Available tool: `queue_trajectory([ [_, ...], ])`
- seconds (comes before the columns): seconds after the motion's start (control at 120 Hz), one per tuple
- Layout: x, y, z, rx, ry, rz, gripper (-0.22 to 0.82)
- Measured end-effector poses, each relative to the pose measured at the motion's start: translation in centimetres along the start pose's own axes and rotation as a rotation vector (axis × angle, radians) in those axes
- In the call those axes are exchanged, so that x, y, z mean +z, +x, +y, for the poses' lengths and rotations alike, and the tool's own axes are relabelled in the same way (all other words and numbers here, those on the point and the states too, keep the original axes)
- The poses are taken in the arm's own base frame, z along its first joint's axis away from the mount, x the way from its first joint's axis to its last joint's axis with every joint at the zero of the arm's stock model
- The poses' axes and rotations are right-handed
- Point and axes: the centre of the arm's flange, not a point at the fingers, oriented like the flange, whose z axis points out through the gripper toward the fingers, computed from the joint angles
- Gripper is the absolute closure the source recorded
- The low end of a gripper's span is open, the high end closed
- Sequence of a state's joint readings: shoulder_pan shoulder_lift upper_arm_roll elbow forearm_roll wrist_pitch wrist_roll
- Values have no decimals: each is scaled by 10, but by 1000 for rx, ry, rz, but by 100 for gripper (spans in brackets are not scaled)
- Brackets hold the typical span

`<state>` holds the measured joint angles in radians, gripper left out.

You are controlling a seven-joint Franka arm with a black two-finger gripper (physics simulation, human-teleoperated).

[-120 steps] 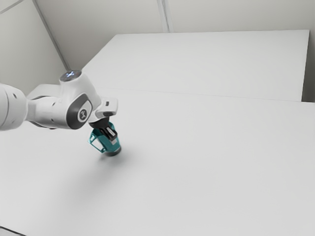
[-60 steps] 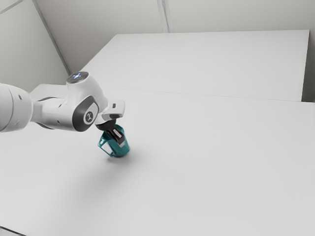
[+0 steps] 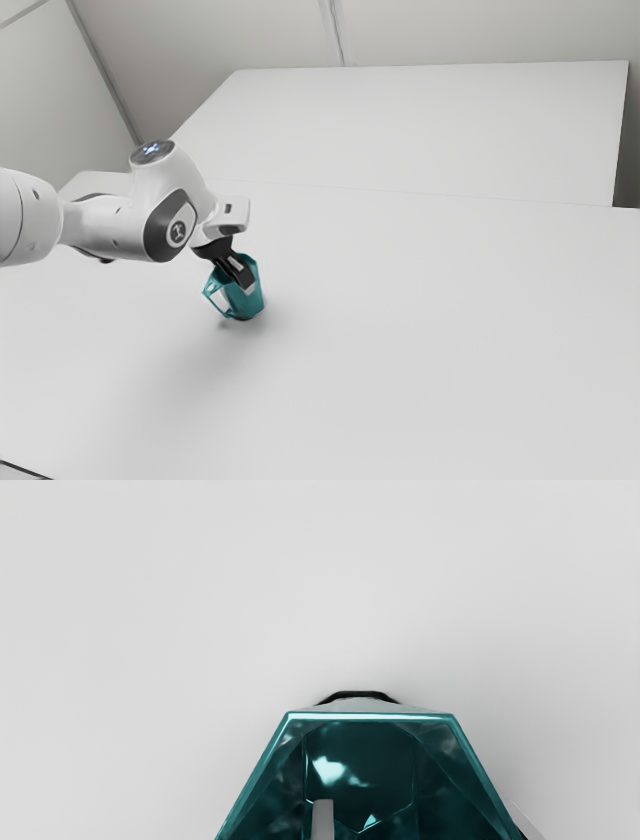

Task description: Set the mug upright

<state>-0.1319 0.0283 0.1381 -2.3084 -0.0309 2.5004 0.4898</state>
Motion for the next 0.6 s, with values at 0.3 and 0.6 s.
queue_trajectory([
  [0.3,-16,11,7,16,6,30,30],
  [0.6,-62,37,2,26,39,116,28],
])
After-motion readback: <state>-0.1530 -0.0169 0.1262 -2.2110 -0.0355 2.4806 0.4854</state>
